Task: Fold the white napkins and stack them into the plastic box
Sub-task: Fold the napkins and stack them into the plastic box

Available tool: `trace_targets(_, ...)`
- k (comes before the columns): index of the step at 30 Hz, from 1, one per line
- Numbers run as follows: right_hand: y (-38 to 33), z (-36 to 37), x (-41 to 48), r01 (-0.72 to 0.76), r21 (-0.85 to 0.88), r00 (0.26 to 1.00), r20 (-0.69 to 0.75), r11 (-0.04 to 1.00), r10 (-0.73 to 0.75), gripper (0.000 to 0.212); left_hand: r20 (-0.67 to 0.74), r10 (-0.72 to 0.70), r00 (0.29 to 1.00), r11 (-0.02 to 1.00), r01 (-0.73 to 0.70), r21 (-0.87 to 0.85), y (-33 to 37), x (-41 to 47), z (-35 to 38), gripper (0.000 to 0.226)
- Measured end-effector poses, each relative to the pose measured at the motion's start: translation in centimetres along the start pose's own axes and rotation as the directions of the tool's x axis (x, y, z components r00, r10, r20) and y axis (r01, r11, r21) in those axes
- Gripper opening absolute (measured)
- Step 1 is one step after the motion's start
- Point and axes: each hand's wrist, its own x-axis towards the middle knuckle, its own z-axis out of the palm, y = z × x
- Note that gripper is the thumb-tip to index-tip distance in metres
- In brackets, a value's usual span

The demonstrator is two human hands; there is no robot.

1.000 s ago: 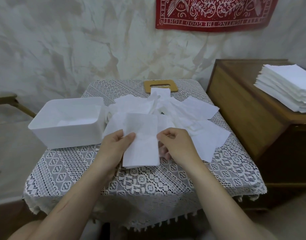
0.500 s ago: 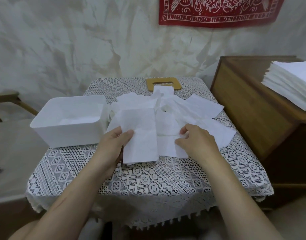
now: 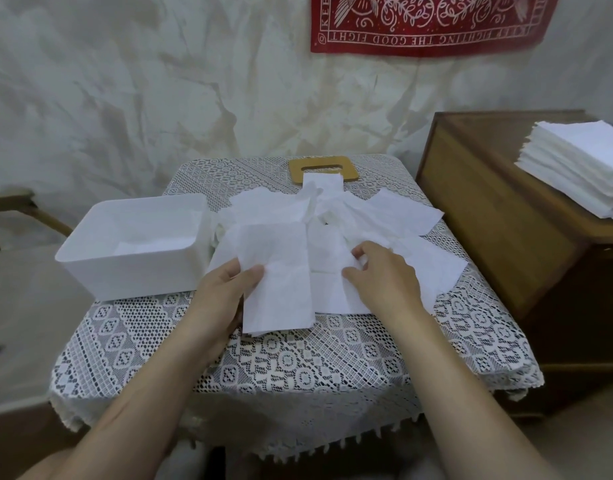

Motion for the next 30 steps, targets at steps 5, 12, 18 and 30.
trace_targets(5, 0.1, 0.2, 0.1, 0.042, 0.088, 0.995, -0.093, 0.995, -0.034, 0.004, -0.002, -0.006, 1.000, 1.000, 0.006, -0.015, -0.1, 0.1, 0.0, 0.018)
trace_targets(12, 0.4, -2.1, -1.7, 0.124, 0.455, 0.983, -0.176, 0.882, -0.048, 0.014, -0.014, -0.001, 1.000, 1.000, 0.001, 0.011, -0.1, -0.1, 0.0, 0.019)
trace_targets(18, 2.0, -2.1, -2.8, 0.090, 0.178, 0.995, 0.015, 0.980, -0.094, 0.024, -0.011, 0.010, 1.000, 1.000, -0.010, 0.026, -0.2, -0.3, 0.0, 0.019)
trace_targets(30, 2.5, -0.7, -2.3, 0.240, -0.028, 0.970, -0.030, 0.970, -0.240, 0.033, -0.016, 0.012, 1.000, 1.000, -0.012, 0.008, -0.3, -0.2, 0.0, 0.019)
